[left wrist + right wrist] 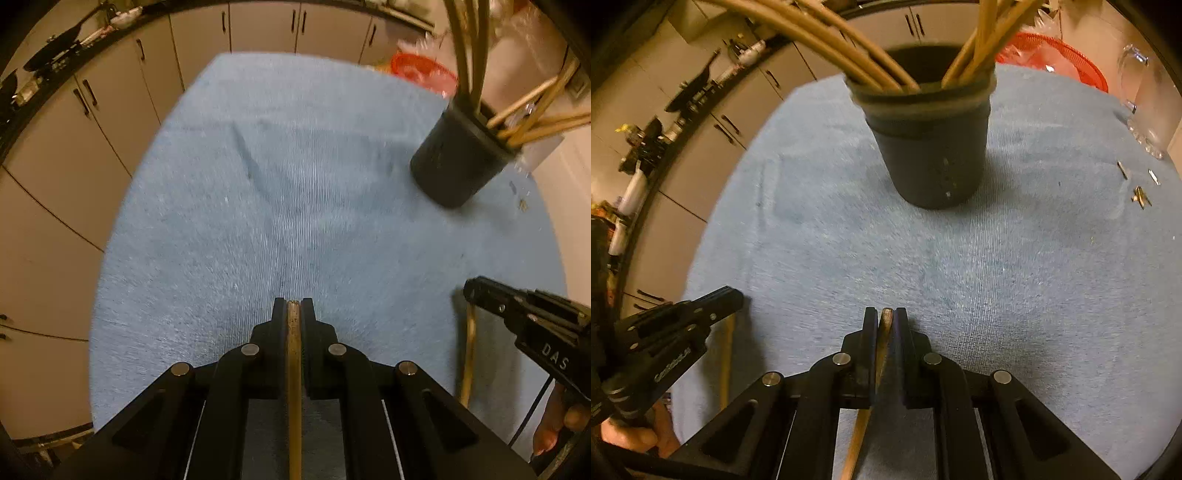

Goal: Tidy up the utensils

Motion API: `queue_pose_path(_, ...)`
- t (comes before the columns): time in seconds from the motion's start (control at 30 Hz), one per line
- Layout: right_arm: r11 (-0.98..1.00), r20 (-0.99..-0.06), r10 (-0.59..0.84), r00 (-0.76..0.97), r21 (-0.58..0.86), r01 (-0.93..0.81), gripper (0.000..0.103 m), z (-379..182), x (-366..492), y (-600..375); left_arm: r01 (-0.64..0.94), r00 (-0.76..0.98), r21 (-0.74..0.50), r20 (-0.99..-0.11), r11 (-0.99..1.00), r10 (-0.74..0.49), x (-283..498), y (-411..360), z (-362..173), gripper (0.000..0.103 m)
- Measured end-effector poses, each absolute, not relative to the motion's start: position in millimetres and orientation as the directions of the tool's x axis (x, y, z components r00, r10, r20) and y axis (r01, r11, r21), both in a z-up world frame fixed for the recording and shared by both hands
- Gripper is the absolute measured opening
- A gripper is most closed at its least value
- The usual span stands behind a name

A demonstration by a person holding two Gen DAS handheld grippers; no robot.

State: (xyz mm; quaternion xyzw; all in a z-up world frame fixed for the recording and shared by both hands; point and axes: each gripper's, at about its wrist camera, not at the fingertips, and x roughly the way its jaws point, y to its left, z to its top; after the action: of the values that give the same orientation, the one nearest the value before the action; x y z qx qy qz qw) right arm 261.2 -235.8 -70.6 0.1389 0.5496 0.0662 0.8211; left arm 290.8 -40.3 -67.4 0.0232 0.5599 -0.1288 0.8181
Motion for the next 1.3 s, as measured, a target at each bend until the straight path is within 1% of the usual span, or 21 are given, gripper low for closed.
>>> queue_pose_path(0.1, 0.955, -0.856, 0.263, 0.445, 0.298, 0.009, 0.008, -48, 255, -237, 0.233, 0.384, -0.150, -0.893, 0.961, -0.233, 286, -38, -46, 0.007)
queue_pose_path(0.27, 0.958, -0.798, 0.260, 0.544, 0.283, -0.043, 0.008, -4, 239, -241, 0.246, 0.482, -0.148, -0.839, 0.958, -0.253, 280, -37, -5, 0.007)
queue_pose_path(0.43, 0.961, -0.744, 0.253, 0.618, 0.265, -0.075, 0.008, 31, 224, -242, 0.252, 0.593, -0.098, -0.770, 0.963, -0.234, 267, -41, 33, 0.007)
queue_pose_path(0.57, 0.962, -0.709, 0.252, 0.659, 0.259, -0.090, 0.007, 51, 210, -245, 0.257, 0.647, -0.065, -0.729, 0.964, -0.222, 263, -42, 49, 0.007)
queue_pose_path(0.87, 0.967, -0.653, 0.231, 0.721, 0.234, -0.099, 0.007, 83, 197, -253, 0.263, 0.709, -0.032, -0.671, 0.964, -0.216, 255, -50, 72, 0.007)
queue_pose_path(1.3, 0.971, -0.614, 0.217, 0.759, 0.217, -0.102, 0.007, 106, 192, -260, 0.256, 0.739, -0.039, -0.636, 0.966, -0.222, 252, -52, 87, 0.007)
